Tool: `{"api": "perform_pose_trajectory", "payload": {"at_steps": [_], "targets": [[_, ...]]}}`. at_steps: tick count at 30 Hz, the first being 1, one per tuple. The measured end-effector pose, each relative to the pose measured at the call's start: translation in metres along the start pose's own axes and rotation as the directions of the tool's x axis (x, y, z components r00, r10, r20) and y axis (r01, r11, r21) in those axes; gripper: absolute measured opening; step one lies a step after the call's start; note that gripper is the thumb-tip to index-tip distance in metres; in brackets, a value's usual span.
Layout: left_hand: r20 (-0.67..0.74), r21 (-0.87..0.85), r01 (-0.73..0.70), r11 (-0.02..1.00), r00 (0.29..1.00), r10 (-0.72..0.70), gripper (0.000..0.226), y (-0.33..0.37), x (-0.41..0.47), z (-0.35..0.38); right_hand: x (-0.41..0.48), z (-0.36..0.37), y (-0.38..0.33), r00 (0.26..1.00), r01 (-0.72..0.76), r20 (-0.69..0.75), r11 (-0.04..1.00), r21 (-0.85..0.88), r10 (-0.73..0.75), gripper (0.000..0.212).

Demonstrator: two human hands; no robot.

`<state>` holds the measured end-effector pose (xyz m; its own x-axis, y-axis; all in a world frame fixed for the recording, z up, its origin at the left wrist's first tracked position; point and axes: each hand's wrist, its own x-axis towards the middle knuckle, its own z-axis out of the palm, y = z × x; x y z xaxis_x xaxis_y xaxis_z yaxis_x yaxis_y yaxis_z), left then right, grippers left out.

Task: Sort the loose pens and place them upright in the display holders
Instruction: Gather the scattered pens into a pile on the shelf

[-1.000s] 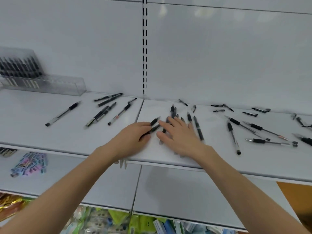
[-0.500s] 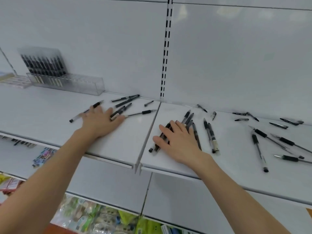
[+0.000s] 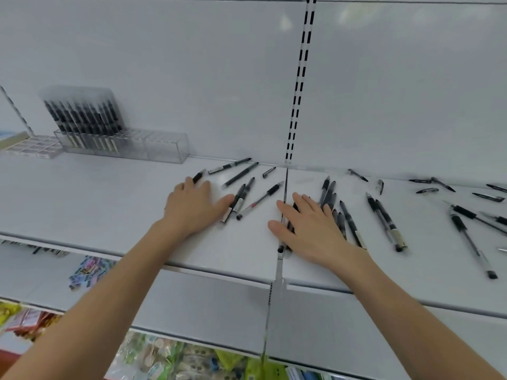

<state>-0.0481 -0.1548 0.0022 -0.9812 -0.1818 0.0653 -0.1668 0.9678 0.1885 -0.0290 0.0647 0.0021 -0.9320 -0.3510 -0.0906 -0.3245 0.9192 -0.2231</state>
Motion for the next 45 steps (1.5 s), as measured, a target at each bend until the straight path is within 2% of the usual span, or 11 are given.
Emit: {"api": "perform_pose_trajectory", "payload": {"at_steps": [5, 8, 10, 13, 23, 27, 35, 37, 39, 41, 45], "targets": [[0.052, -0.087, -0.235, 0.968, 0.970, 0.239, 0.060, 0.034, -0.007, 0.013, 0.001, -0.002, -0.001, 0.999, -0.031, -0.015, 1.000, 0.004, 0.031, 0.059], [-0.149, -0.147, -0.342, 0.928, 0.935, 0.321, 0.062, 0.029, 0.002, 0.005, 0.000, -0.003, 0.003, 0.998, -0.045, -0.052, 0.999, 0.022, 0.046, 0.060], [-0.192, -0.053, -0.265, 0.963, 0.949, 0.250, 0.075, 0.015, 0.018, -0.003, -0.002, -0.004, 0.005, 0.995, -0.076, -0.071, 0.997, 0.015, 0.077, 0.062], [0.039, -0.006, -0.087, 0.996, 0.995, 0.088, 0.077, 0.009, 0.026, 0.003, -0.006, -0.004, 0.007, 0.985, -0.153, -0.083, 0.988, -0.003, 0.152, 0.067], [0.089, -0.234, -0.380, 0.895, 0.908, 0.409, 0.068, 0.059, 0.001, 0.007, -0.011, -0.009, 0.013, 0.981, -0.153, -0.113, 0.986, 0.066, 0.160, 0.070], [0.158, -0.069, -0.353, 0.933, 0.920, 0.359, 0.089, 0.049, 0.003, 0.010, -0.025, -0.013, 0.030, 0.969, -0.225, -0.092, 0.972, 0.061, 0.230, 0.075], [0.096, -0.277, -0.470, 0.838, 0.854, 0.511, 0.056, 0.107, -0.015, 0.028, -0.033, -0.013, 0.058, 0.971, -0.217, -0.077, 0.968, 0.128, 0.227, 0.070], [0.077, -0.328, -0.485, 0.811, 0.842, 0.534, 0.059, 0.117, -0.023, 0.028, -0.037, -0.016, 0.066, 0.971, -0.183, -0.132, 0.973, 0.139, 0.201, 0.070], [0.089, -0.243, -0.465, 0.851, 0.863, 0.497, 0.069, 0.119, -0.029, 0.029, -0.044, -0.020, 0.076, 0.966, -0.188, -0.160, 0.976, 0.113, 0.205, 0.071], [0.147, -0.153, -0.413, 0.898, 0.889, 0.434, 0.076, 0.119, -0.035, 0.029, -0.053, -0.023, 0.088, 0.962, -0.234, -0.131, 0.971, 0.050, 0.238, 0.074], [0.167, -0.219, -0.403, 0.888, 0.882, 0.442, 0.073, 0.147, -0.045, 0.034, -0.061, -0.023, 0.107, 0.963, -0.258, -0.066, 0.965, 0.040, 0.260, 0.072]]}}
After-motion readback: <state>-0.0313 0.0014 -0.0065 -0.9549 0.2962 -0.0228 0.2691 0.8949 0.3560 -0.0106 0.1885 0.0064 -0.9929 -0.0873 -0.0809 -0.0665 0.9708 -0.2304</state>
